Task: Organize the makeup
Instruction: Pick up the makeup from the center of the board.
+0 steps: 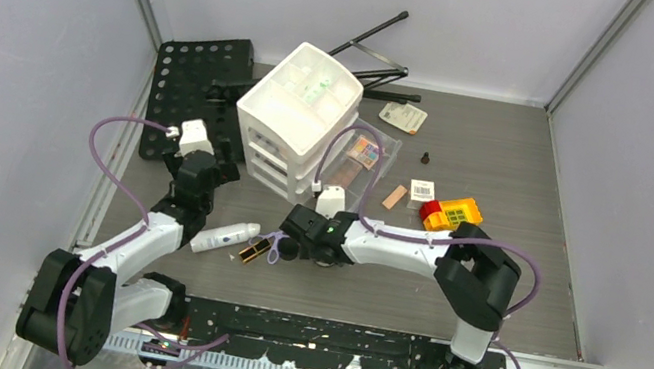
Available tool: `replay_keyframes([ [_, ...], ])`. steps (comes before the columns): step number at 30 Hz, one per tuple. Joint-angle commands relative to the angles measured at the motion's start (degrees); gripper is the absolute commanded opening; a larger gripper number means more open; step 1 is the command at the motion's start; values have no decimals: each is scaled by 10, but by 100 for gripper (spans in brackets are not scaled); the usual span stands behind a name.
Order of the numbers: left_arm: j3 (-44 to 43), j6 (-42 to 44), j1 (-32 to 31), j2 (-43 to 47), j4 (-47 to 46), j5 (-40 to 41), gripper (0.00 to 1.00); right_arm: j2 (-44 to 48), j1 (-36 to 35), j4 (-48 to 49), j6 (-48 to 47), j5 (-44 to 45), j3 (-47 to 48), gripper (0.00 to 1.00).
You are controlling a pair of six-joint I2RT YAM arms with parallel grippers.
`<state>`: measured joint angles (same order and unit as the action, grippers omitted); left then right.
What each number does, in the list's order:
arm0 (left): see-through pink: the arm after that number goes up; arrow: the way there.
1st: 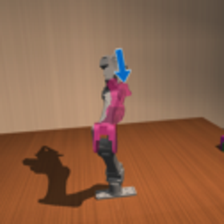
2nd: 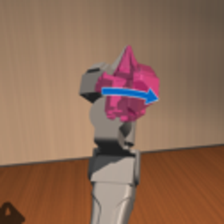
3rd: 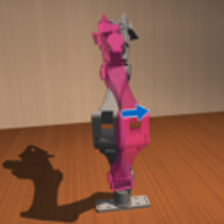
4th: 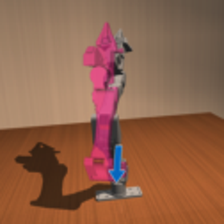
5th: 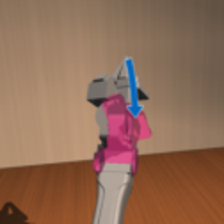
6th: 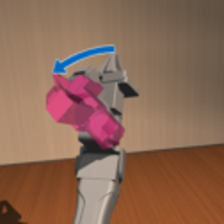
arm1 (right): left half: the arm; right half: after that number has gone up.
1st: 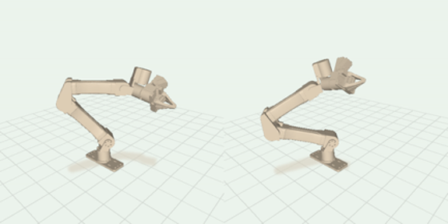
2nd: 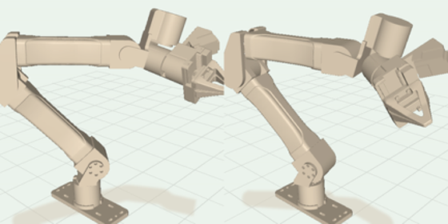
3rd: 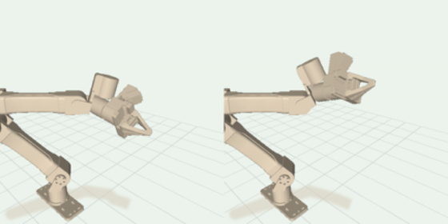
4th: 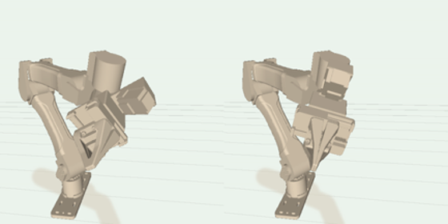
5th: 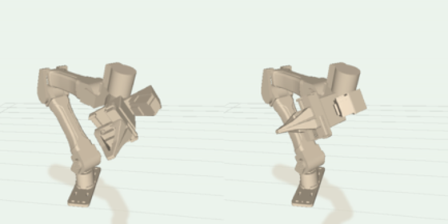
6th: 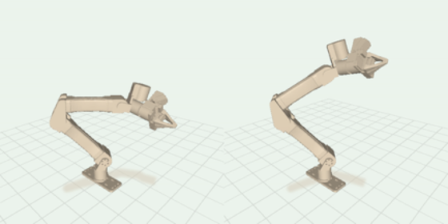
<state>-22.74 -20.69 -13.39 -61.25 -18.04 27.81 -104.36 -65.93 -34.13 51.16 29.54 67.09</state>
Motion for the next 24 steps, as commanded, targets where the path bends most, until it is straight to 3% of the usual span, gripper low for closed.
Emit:
replay_keyframes([
  [1,-13,-6,0,7,-19,8,94,60,-3,-50,-3,22,33,50],
  [12,-13,-6,-1,7,-19,8,94,201,6,-124,-60,24,107,51],
  [24,-13,-3,0,8,-19,12,94,144,165,-118,-186,-25,246,50],
])
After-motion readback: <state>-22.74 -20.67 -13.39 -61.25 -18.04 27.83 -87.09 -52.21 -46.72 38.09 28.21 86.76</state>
